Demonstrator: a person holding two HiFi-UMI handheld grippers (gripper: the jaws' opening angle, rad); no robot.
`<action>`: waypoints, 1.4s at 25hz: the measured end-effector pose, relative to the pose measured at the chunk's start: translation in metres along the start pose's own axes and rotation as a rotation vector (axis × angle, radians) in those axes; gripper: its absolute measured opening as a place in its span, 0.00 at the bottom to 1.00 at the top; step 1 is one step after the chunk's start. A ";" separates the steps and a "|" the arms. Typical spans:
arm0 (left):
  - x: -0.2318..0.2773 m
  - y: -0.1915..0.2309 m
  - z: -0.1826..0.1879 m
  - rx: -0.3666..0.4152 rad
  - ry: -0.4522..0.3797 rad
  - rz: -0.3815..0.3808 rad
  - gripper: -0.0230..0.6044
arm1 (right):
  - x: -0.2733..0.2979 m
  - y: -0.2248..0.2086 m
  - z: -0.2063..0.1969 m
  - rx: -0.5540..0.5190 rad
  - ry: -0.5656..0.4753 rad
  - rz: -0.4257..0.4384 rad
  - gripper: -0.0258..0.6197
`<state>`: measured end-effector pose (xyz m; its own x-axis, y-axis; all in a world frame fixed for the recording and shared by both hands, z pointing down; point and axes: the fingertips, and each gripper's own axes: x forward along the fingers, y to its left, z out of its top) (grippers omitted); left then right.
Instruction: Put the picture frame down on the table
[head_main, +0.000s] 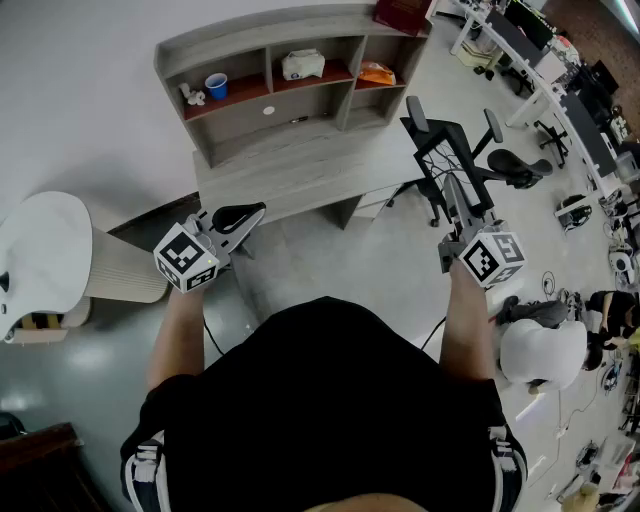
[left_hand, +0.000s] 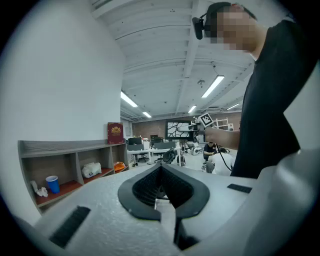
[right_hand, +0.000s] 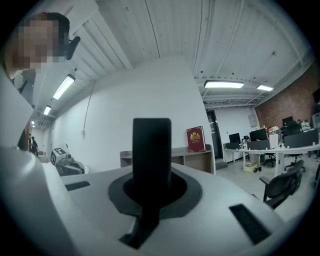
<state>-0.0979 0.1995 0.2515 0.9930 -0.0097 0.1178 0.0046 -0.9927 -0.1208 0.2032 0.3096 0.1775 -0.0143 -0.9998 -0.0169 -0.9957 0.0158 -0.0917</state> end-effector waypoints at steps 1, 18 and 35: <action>0.000 -0.001 0.000 0.000 -0.003 0.000 0.06 | 0.000 0.000 0.001 -0.004 -0.001 -0.006 0.07; -0.037 0.010 -0.031 -0.034 0.055 0.001 0.06 | -0.007 0.007 -0.007 0.047 -0.016 -0.062 0.07; -0.069 0.004 -0.037 -0.048 0.046 0.054 0.06 | -0.003 0.031 -0.007 0.048 0.008 -0.016 0.07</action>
<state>-0.1708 0.1920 0.2798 0.9851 -0.0683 0.1581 -0.0560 -0.9951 -0.0813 0.1716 0.3134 0.1816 0.0003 -1.0000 -0.0074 -0.9902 0.0008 -0.1397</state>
